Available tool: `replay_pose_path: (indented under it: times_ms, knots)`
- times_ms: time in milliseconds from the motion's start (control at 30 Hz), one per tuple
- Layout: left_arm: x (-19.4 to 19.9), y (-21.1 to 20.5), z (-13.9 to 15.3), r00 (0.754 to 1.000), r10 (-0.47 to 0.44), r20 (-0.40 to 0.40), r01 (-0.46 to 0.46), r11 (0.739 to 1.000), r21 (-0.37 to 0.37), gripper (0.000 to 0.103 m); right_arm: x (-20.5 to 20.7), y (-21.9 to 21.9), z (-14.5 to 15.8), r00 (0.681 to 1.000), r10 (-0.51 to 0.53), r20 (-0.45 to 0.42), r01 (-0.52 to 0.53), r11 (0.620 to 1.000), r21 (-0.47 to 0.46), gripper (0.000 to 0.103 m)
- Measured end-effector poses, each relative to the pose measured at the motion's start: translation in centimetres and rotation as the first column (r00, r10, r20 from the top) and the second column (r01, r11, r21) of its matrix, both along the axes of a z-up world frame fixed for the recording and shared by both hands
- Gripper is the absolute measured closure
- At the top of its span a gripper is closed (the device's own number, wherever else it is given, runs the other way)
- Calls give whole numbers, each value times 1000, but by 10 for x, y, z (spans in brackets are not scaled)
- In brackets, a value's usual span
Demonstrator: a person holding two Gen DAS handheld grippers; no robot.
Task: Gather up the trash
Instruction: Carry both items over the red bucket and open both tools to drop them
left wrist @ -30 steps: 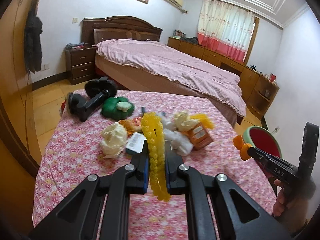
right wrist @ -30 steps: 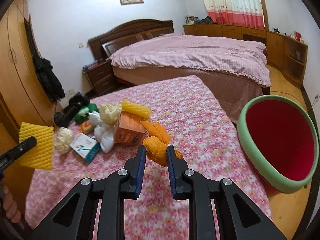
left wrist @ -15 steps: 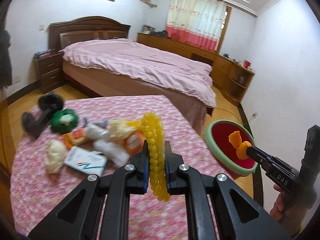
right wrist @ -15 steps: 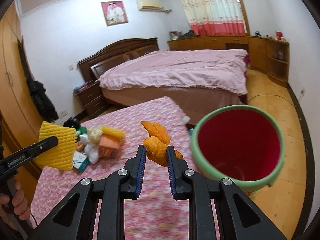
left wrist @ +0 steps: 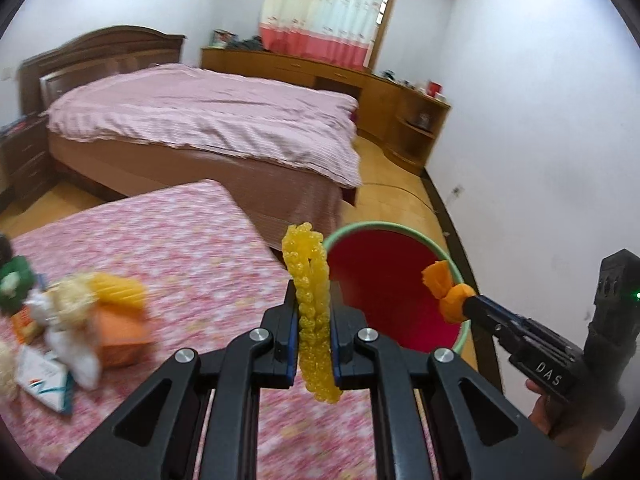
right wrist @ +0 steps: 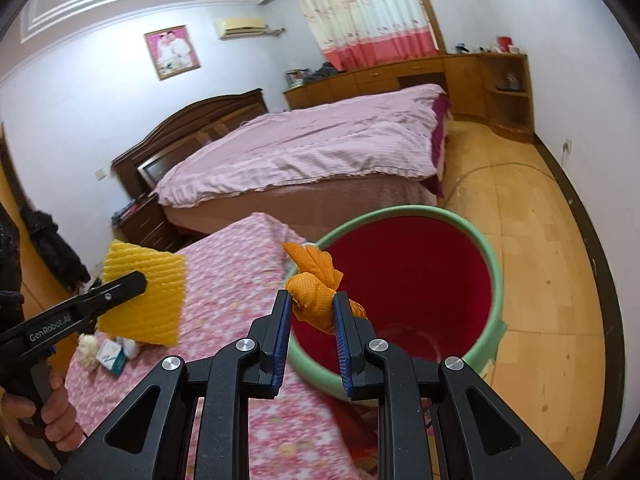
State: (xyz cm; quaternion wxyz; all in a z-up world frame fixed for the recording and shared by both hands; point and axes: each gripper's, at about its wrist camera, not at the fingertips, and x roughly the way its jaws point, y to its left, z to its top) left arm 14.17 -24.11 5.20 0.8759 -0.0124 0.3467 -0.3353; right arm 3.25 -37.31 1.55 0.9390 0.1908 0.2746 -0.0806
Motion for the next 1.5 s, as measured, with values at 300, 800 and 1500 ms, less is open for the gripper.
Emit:
replay_pose_path:
  times_ms: [300,800,1500]
  knots:
    - [13,-66,-20,993,-113,-14,113,993,24,92,6,-39,-22,997,-61,-50,64,997,46,81]
    - [20,-100,-51,984,-171,-46,175,981,84,67,22,-60,-47,990,-100,-102,109,991,81,76]
    - [4,-17,-22,1000,15,-9,-14,998,57,67,5,-28,-22,998,-32,-48,37,995,97,57]
